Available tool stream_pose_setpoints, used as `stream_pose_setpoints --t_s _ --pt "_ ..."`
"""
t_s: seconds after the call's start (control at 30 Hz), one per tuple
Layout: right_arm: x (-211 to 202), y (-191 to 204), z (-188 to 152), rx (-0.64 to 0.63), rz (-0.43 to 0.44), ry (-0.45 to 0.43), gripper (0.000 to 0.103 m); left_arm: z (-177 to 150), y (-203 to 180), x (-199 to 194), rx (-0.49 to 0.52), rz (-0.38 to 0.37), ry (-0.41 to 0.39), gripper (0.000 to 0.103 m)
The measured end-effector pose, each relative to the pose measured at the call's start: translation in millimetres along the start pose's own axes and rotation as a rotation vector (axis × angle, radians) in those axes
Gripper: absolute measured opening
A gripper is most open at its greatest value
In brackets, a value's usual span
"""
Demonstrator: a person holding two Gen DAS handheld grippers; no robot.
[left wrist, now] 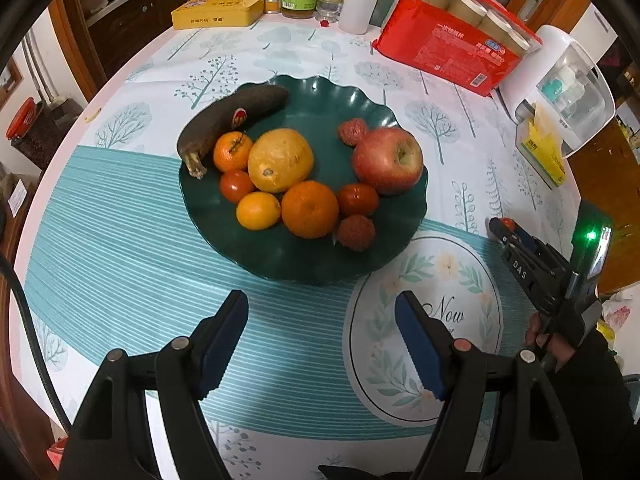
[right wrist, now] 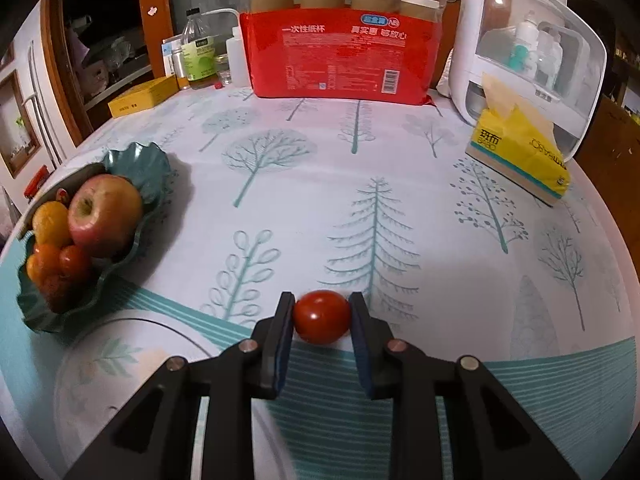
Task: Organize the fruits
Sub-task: 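Carry the cherry tomato onto the green plate and open the right gripper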
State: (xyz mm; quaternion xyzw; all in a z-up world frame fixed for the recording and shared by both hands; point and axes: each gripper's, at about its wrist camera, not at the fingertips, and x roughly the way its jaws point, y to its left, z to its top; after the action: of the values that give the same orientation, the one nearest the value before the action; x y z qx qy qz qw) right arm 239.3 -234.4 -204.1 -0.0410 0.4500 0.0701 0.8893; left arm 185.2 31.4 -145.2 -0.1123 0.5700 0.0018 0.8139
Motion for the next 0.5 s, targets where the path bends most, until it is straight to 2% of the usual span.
stream_pose_setpoints --t_s 0.5 --pt "-22.6 75.4 12.9 0.029 0.100 -0.010 0.027 29.4 31.0 -6.1 0.092 -0.049 -0.006 0.075"
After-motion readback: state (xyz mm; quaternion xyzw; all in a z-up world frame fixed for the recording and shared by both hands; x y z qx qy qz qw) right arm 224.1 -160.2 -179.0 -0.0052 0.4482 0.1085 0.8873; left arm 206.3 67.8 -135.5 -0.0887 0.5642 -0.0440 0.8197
